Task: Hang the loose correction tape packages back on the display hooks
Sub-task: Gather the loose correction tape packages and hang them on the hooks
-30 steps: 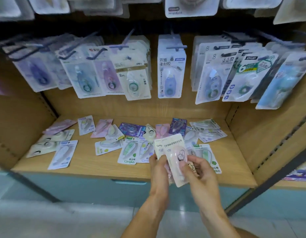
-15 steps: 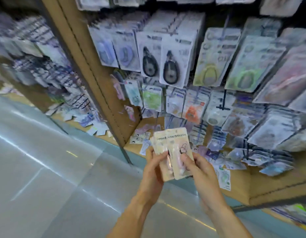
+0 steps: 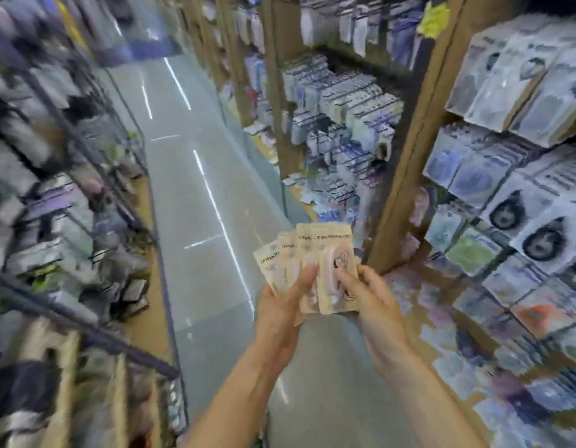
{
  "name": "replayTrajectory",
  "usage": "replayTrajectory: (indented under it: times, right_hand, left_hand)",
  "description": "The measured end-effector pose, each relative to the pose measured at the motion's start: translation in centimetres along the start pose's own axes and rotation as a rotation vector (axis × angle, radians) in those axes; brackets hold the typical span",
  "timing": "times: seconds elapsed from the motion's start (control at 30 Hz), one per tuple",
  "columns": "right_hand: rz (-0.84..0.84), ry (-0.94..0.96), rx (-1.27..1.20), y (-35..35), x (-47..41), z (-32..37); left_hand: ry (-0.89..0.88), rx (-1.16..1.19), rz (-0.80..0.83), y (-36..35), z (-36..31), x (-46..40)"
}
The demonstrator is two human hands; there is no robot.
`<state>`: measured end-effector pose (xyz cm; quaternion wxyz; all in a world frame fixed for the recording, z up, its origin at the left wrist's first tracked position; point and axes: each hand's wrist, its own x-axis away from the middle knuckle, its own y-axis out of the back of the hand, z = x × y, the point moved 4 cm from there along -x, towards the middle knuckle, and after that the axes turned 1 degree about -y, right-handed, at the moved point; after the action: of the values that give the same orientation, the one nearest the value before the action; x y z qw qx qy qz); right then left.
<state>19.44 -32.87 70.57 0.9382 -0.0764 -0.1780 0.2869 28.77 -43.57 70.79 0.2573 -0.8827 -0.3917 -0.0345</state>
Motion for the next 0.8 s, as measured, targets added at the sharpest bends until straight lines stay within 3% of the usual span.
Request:
replayTrajectory:
  times: [0.2,0.37,0.5,0.8]
  right_hand:
    - [0.198,-0.079,0.088,-16.3,-6.1,-2.6]
    - [0.129,-0.076,0.007,-24.7,-12.9,-2.0]
    - [-0.021,-0.016,-0.074,-25.3,-18.6,1.8]
    - [-0.488,0.251,-0.271,-17.5,-32.7,11.8]
  left_hand:
    - [-0.096,0.143,-0.128,13.9,-7.0,-5.3]
    - [-0.063,0.097,-0.14,19.1,-12.7,-14.4]
    - [-0.02,-0.014,-0.015,15.8,-17.1,-22.7]
    - [-0.015,-0.156,0.381,-1.6,-20.2,-42.1]
